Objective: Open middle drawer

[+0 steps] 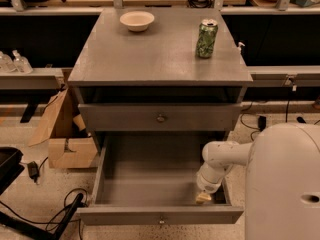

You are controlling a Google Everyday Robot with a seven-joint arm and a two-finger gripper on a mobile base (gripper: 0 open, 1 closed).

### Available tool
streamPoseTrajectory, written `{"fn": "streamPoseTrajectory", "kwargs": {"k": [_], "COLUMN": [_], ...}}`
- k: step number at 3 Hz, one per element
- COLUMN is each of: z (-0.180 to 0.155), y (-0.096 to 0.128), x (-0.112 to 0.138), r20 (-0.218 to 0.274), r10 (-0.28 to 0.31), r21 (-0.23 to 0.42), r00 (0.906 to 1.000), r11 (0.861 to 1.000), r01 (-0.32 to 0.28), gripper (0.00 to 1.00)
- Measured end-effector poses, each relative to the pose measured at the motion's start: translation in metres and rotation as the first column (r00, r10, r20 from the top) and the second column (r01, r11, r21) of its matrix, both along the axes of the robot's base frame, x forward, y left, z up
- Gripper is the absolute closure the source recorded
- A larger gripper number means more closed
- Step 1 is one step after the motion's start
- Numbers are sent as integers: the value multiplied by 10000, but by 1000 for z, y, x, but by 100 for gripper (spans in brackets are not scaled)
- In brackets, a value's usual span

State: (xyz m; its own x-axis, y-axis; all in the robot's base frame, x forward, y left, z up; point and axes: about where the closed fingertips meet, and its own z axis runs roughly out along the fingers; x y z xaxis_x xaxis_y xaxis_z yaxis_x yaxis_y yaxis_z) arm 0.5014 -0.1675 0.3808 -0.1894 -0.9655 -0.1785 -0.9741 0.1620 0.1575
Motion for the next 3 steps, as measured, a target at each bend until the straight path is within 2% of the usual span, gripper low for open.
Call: {"fn": "streamPoseTrajectory", "kwargs": {"k": [1,2,3], "z": [0,0,0], "y": [0,0,0], "x": [2,3,3], "r20": [0,0,0], "r10": [0,0,0], "r21": [0,0,0], "r00": [10000,10000,10000], "r11": [10000,10000,10000], "r01": [0,0,0], "gripper": [0,12,36]}}
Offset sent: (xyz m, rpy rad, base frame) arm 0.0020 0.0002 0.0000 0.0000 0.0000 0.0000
